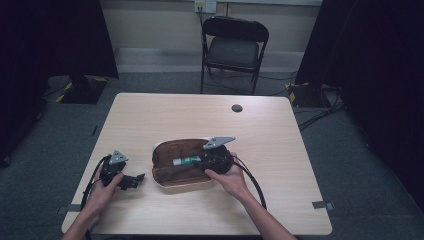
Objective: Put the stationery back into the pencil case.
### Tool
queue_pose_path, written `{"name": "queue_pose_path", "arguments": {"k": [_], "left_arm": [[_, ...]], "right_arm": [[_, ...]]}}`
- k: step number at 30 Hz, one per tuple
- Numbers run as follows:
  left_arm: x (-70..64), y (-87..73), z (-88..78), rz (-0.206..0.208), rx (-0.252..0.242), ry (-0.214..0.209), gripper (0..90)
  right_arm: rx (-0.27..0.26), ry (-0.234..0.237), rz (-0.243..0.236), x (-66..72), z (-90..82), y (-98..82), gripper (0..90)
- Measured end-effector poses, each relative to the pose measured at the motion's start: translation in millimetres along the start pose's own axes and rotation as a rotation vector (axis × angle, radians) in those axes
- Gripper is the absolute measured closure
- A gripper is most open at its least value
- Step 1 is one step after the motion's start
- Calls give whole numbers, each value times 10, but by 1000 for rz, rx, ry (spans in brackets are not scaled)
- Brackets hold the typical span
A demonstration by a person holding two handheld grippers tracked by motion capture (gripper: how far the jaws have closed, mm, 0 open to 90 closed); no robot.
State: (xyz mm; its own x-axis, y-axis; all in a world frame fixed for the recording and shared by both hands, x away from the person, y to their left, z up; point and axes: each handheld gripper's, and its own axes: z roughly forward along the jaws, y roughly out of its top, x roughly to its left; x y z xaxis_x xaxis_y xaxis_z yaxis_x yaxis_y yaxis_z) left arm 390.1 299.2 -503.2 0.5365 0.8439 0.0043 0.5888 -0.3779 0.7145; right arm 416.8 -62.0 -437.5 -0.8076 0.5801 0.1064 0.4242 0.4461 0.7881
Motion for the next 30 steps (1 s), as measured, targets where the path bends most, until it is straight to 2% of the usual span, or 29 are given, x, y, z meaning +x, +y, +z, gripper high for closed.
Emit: {"name": "queue_pose_path", "arguments": {"k": [4, 11, 16, 30], "left_arm": [[0, -1, 0, 0, -1, 0, 2], [0, -1, -1, 1, 0, 1, 2], [0, -2, -1, 1, -1, 1, 1], [0, -2, -1, 0, -1, 0, 1]], "right_arm": [[-23, -16, 15, -22, -85, -26, 590], [-23, -59, 25, -113, -254, -153, 548], [-32, -92, 38, -189, -443, -239, 514], [-57, -207, 137, -475, -854, -563, 393]]}}
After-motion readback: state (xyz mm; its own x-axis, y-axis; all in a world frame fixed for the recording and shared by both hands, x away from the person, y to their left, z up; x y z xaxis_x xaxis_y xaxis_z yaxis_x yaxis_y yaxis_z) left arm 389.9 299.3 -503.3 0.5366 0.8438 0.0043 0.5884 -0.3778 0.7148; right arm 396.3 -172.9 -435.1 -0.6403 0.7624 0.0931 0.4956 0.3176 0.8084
